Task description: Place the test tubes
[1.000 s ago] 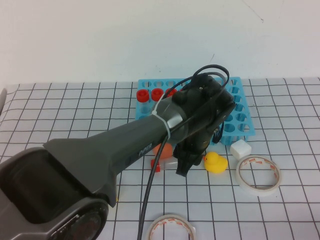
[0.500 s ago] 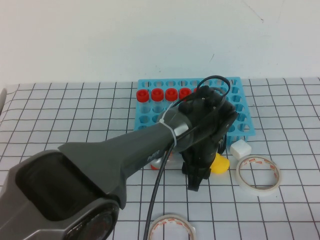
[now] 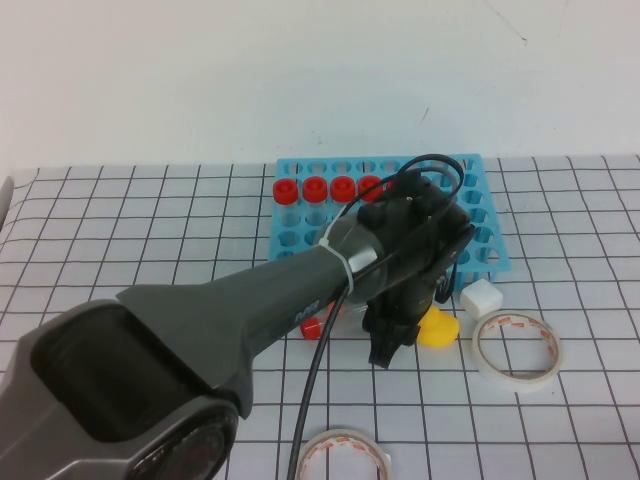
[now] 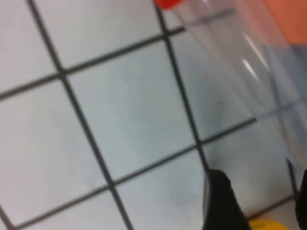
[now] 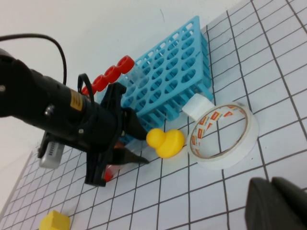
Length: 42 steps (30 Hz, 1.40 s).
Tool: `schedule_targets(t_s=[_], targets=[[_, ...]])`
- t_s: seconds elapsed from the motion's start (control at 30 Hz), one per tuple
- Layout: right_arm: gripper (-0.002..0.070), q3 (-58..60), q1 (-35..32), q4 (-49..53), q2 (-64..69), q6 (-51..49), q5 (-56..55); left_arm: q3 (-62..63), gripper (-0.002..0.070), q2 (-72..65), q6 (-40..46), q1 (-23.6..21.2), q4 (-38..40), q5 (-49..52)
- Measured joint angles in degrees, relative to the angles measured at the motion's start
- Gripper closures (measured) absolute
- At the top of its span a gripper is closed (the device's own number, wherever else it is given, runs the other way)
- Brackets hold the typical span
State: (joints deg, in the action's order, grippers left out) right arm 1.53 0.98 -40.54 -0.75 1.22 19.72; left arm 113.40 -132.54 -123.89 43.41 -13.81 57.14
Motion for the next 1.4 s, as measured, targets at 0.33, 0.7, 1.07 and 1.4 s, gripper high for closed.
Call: schedule_targets(t_s=[0.33, 0.7, 1.07, 1.4], targets=[[0.0678, 0.0, 0.0, -0.4, 0.0, 0.8, 0.0, 3.2, 0.0363, 0.3, -2.0, 0.1, -6.5, 2.4], [0.0678, 0.0, 0.0, -0.5, 0.0, 0.9, 0.0, 3.4, 0.0363, 0.3, -8.8, 0.0, -8.3, 6.5], [0.0678, 0.0, 0.0, -0.6, 0.0, 1.1, 0.0, 3.4, 0.0364, 0.3, -7.2, -0.2, -4.9, 9.7], [0.0678, 0.0, 0.0, -0.7, 0.0, 1.2, 0.0, 3.4, 0.0365, 0.3, -2.9, -0.6, -2.9, 11.8]])
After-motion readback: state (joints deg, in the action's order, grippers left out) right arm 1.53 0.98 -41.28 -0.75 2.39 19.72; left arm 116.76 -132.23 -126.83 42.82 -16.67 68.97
